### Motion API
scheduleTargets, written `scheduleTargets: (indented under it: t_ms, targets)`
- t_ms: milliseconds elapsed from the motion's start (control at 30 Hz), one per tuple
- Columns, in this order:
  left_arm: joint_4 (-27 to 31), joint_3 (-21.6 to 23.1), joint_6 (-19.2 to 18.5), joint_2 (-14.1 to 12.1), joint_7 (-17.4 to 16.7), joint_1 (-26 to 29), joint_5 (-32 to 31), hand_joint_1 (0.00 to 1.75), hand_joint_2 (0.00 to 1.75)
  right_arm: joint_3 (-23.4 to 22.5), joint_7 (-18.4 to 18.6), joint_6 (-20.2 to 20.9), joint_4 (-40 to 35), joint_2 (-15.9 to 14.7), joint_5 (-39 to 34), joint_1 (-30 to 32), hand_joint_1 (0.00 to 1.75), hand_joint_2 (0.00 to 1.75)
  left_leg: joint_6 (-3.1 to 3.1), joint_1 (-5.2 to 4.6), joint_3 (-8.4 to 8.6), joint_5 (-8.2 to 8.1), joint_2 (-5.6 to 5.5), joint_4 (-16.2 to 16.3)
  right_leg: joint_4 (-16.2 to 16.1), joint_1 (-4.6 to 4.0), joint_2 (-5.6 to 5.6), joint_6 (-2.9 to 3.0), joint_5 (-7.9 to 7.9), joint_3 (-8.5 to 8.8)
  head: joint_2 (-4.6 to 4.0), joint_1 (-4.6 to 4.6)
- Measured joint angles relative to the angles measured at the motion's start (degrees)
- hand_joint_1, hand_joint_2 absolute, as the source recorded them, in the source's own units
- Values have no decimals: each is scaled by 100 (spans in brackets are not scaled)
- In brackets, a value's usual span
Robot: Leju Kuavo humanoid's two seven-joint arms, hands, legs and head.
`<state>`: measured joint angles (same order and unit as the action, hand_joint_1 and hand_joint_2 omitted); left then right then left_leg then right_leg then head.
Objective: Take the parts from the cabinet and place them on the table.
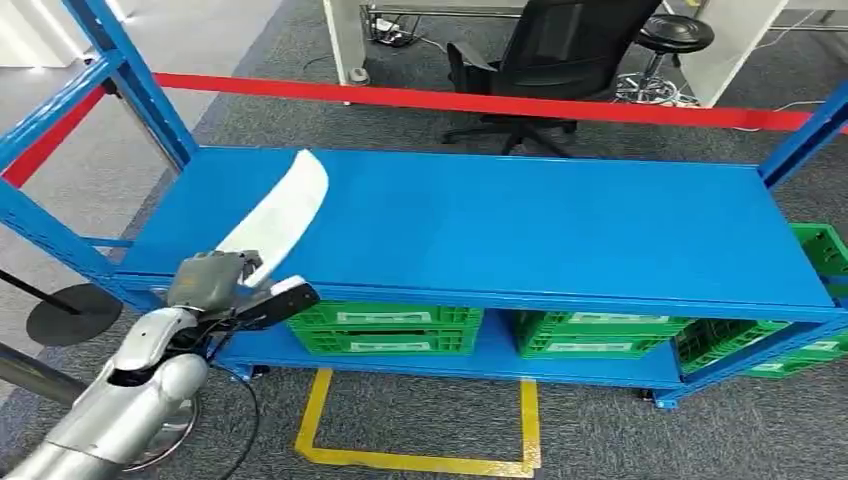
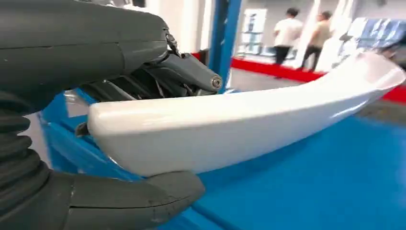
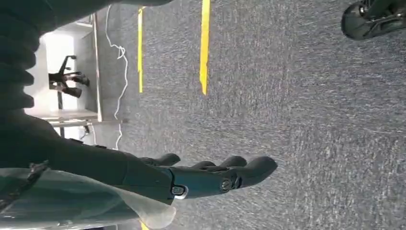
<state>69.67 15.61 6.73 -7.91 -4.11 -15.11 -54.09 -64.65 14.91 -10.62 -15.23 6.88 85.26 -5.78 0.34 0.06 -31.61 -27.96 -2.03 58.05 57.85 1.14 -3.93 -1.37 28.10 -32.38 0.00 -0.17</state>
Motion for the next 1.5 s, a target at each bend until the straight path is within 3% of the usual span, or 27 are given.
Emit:
scheduleTargets:
  t_ms: [200, 367, 600, 700, 833, 1100, 1167, 1200, 1233, 1267, 1333, 1367, 1400, 1500]
  targets:
    - [618, 9, 72, 2, 129, 297, 103, 175, 175, 0, 0, -13, 0, -2, -37, 23, 0, 175, 1, 0, -1, -1, 0, 0, -1, 0, 1, -1, 1, 0, 0, 0]
    - [1268, 28, 292, 39, 550, 676, 426, 175, 175, -2, 0, -55, 0, -2, -102, 63, 0, 175, 2, 0, -1, -1, 0, 0, -1, 0, 2, -2, 2, 0, 0, 2]
    - [2509, 514, 778, 109, 843, 1482, 281, 175, 175, -37, 0, -92, 0, -2, -304, 109, 0, 175, 21, -25, -1, -20, -1, 5, -7, 32, 1, -13, 10, 0, 0, 0]
    - [2863, 689, 1069, 109, 959, 1769, 188, 175, 175, -164, 0, 76, 0, 0, -563, 108, 0, 175, 34, -45, 0, -27, -1, 9, -7, 52, 1, -28, 15, 2, 0, 0]
    - [3119, 818, 1230, 98, 1106, 2002, 205, 175, 175, -297, 0, 197, 0, 0, -691, 118, 0, 175, 69, -71, 0, -40, -2, 29, -10, 77, 1, -71, 15, 8, 0, -2]
    - [3136, 829, 1241, 96, 1130, 2021, 218, 175, 175, -311, 0, 212, 0, 2, -706, 120, 0, 175, 74, -73, 0, -40, -2, 33, -11, 81, 1, -73, 15, 8, 0, -2]
    - [3262, 887, 1380, 83, 1313, 2132, 308, 175, 175, -378, 0, 302, 0, 4, -794, 126, 0, 175, 118, -86, 2, -18, -1, 56, -26, 102, -19, -126, -22, 19, 0, -2]
    - [3398, 953, 1637, 90, 1497, 2273, 314, 175, 175, -481, -2, 380, -2, 4, -879, 135, 0, 175, 219, -12, 37, 94, 75, -110, -23, 94, -15, -173, 25, 2, 0, 2]
    - [3520, 1054, 1851, 83, 1612, 2502, 385, 175, 175, -579, 0, 430, -2, 7, -918, 130, 0, 175, 262, -54, -14, 138, 209, -139, 1533, 43, 339, -154, 947, -624, 0, 46]
    - [3531, 1095, 2067, 83, 1798, 2618, 629, 175, 175, -627, 2, 531, -2, 15, -994, 139, 0, 175, 242, -61, -32, 158, 273, -131, 1403, 47, 353, -153, 719, -443, 0, 42]
    - [3553, 1106, 2142, 85, 1844, 2660, 675, 175, 175, -656, 2, 551, -2, 13, -1005, 140, 0, 175, 218, -53, -36, 169, 285, -114, 342, 55, 409, -147, 272, 197, 0, 44]
    - [3571, 1108, 2151, 83, 1853, 2674, 677, 175, 175, -660, 2, 555, -2, 15, -1008, 127, 0, 175, 183, -60, -41, 172, 287, -93, -85, 55, 462, -141, 329, 420, 0, 46]
    - [3593, 1110, 2153, 83, 1853, 2690, 684, 175, 175, -669, 0, 568, -2, 15, -1010, 109, 0, 175, 139, -88, -68, 186, 285, -72, -112, 13, 440, -99, 278, 513, 0, 48]
    - [3619, 1134, 2164, 81, 1862, 2716, 693, 175, 175, -704, -17, 573, -2, 20, -1012, 111, 0, 175, 53, -74, -77, 241, 286, -52, -97, 6, 422, -49, 277, 396, 0, 33]
